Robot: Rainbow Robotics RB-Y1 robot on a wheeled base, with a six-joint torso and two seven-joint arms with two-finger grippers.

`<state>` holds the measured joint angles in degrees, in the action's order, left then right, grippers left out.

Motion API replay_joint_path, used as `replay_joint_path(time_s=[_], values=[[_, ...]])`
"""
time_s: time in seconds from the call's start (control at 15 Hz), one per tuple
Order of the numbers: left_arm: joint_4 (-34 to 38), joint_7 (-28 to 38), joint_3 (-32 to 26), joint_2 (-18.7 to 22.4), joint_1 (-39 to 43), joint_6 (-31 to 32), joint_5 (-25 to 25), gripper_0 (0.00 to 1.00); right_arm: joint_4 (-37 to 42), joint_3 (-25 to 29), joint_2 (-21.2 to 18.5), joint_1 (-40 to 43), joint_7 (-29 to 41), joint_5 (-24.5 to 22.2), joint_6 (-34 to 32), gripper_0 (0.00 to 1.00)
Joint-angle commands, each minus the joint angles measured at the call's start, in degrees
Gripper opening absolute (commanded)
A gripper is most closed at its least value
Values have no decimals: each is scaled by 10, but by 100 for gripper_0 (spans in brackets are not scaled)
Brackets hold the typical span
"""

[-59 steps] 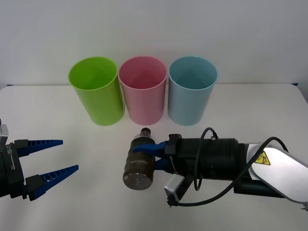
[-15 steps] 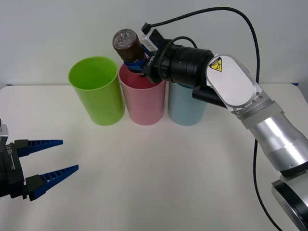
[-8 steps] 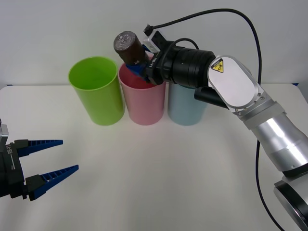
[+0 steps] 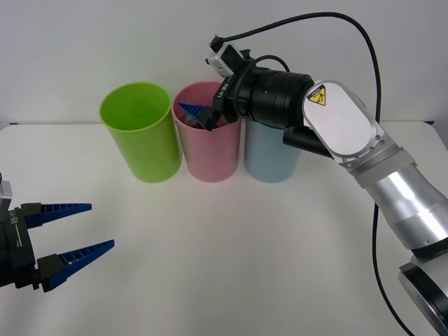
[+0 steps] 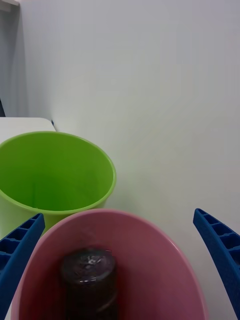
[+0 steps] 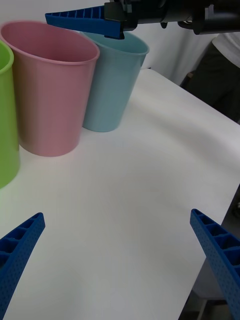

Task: Put cans in the blue bin and PET bottles in the pink bin and trash in the green bin.

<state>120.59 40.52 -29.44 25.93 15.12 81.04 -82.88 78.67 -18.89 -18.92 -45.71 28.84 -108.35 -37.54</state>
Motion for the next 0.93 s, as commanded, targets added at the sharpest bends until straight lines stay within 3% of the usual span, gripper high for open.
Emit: replay_joint_path(time_s=[0.07, 0.27, 0.4, 0.53, 0.67, 0.8, 0.93], values=[[0, 0, 0, 0, 0, 0, 0, 100, 0, 1, -2, 0, -1, 11, 0, 100], [0, 0, 0, 0, 0, 0, 0, 100, 30, 2, -27, 1, -9, 79, -13, 100], [0, 0, 0, 0, 0, 0, 0, 100, 92, 2, -77, 26, -19, 168, -32, 100], [0, 0, 0, 0, 0, 0, 0, 100, 180, 4, -152, 84, -31, 259, -38, 100], [0, 0, 0, 0, 0, 0, 0, 100, 250, 36, -205, 159, -71, 343, -61, 100], [0, 0, 0, 0, 0, 0, 0, 100, 281, 105, -205, 239, -120, 392, -134, 100], [0, 0, 0, 0, 0, 0, 0, 100, 301, 192, -176, 313, -139, 393, -231, 100]])
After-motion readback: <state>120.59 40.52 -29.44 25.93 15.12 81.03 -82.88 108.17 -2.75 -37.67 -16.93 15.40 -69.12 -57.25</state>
